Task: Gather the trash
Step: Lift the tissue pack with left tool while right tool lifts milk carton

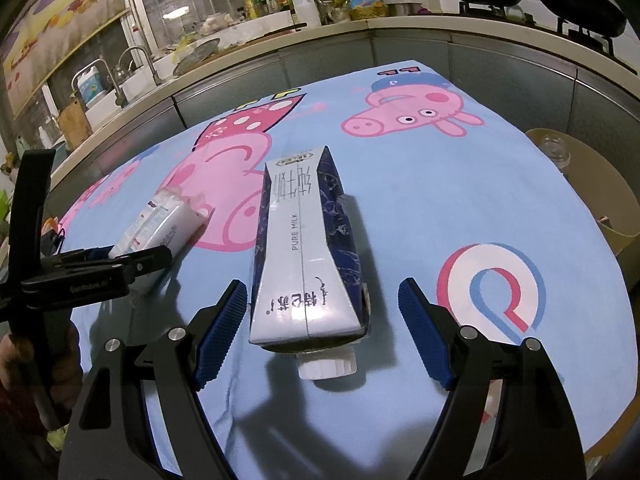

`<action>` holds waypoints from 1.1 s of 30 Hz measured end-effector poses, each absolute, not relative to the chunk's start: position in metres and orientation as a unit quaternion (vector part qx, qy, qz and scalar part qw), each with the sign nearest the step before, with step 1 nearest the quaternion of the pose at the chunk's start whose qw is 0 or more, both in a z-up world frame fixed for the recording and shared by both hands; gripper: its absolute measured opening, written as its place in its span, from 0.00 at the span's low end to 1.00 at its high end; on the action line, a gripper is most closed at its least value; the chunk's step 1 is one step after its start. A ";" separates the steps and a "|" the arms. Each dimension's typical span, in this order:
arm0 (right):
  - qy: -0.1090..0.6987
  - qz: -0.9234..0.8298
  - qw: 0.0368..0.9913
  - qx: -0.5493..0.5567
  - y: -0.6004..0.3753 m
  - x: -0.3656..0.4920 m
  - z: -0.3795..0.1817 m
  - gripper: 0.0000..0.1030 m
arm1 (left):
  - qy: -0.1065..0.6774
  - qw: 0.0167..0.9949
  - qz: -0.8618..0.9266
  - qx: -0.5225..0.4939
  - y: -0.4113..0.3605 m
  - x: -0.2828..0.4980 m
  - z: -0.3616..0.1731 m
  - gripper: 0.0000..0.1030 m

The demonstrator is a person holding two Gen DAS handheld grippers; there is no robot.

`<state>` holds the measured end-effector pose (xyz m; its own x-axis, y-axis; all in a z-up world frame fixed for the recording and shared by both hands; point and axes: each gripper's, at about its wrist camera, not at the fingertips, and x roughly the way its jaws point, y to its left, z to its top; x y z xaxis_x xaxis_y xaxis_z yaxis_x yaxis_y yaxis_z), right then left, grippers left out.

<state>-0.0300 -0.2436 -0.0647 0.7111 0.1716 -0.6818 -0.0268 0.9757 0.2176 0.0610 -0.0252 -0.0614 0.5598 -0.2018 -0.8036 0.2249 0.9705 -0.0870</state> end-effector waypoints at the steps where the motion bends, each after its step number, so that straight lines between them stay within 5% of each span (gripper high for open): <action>1: 0.376 0.053 0.920 0.097 -0.244 -0.030 -0.065 0.75 | 0.453 0.883 -0.121 0.013 -0.025 0.061 -0.061 0.75; 17: 0.378 0.053 0.919 0.098 -0.244 -0.030 -0.068 0.75 | 0.449 0.885 -0.120 0.019 -0.027 0.061 -0.062 0.74; 33: 0.389 0.054 0.916 0.087 -0.239 -0.023 -0.073 0.75 | 0.433 0.892 -0.126 0.038 -0.035 0.059 -0.060 0.63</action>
